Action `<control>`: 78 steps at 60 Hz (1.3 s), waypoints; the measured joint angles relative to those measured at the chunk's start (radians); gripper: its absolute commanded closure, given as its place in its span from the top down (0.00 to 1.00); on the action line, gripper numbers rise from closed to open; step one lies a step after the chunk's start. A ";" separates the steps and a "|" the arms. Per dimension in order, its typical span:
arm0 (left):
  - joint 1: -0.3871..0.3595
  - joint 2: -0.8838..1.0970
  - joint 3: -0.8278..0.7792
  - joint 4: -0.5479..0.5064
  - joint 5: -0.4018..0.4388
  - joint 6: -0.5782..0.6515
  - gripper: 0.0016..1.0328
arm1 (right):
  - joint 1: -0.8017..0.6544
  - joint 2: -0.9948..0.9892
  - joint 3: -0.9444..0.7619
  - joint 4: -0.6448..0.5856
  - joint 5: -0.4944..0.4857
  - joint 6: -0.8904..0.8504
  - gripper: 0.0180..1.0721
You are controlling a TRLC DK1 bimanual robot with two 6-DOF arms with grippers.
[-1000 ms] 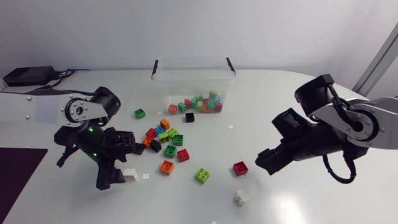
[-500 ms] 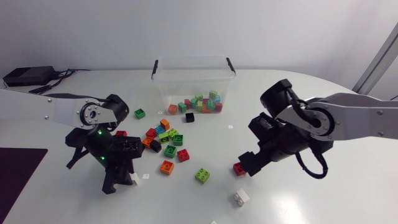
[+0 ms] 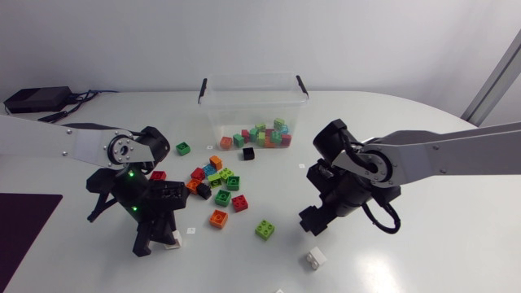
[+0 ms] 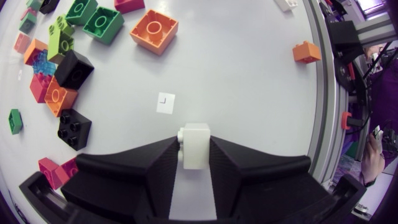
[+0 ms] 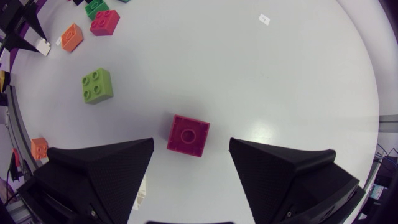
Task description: Place the duplo bricks in the container
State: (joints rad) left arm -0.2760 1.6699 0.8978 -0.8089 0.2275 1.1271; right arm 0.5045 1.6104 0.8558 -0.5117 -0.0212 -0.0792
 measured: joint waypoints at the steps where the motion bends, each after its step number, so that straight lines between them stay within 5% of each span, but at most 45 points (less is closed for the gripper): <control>1: 0.000 -0.005 0.000 -0.004 0.000 0.000 0.24 | 0.001 0.003 0.002 0.002 0.000 0.001 0.79; 13: 0.034 -0.083 0.027 -0.090 0.027 0.003 0.24 | 0.005 0.062 0.018 0.026 0.004 0.005 0.74; 38: 0.066 -0.163 0.264 -0.095 0.159 -0.106 0.24 | 0.014 0.093 0.018 0.067 0.023 0.009 0.36; 78: 0.057 0.054 0.592 0.336 0.187 -0.642 0.24 | -0.030 -0.003 0.119 0.005 0.007 0.009 0.34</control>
State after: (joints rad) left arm -0.2192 1.7241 1.4895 -0.4728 0.4149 0.4850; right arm 0.4747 1.6077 0.9752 -0.5072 -0.0139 -0.0704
